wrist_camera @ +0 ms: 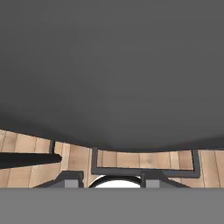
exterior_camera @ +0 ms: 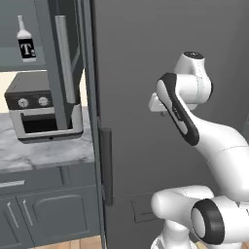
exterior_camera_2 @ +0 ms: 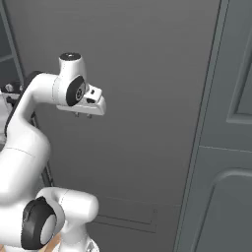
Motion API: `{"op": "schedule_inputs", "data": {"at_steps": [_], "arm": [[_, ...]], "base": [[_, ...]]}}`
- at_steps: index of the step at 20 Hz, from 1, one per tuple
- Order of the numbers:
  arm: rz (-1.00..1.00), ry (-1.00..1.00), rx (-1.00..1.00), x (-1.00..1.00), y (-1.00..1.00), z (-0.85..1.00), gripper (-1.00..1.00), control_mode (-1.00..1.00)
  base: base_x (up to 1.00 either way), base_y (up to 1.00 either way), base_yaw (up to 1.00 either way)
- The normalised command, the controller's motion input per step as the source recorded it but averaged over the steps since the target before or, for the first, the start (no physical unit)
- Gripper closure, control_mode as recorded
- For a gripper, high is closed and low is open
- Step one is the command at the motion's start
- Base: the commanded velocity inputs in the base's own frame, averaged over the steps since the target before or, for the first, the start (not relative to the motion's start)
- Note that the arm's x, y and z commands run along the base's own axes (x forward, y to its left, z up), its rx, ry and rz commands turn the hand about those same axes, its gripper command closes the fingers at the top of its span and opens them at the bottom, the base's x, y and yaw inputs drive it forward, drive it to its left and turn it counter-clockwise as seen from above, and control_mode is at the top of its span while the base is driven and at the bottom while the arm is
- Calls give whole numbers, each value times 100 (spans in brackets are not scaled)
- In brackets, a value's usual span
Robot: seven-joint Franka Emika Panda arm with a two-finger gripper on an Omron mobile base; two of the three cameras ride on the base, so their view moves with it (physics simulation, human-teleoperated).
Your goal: There is a bowl on the dining counter. Grab a lemon wedge from the fridge and place it in the bowl. Then get the liquor bottle and glass cup from the cabinet and place them next to the bowl.
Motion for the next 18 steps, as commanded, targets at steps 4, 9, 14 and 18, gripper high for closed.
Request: {"op": "schedule_inputs", "data": {"at_steps": [4,9,14,18], "arm": [[0,0,0,0,0,0,-100,100],[0,0,0,0,0,0,-100,100],[0,0,0,0,0,0,-100,100],[0,0,0,0,0,0,-100,100]], "base": [[-45,2,0],[-88,27,1],[-45,50,3],[-3,66,0]]}}
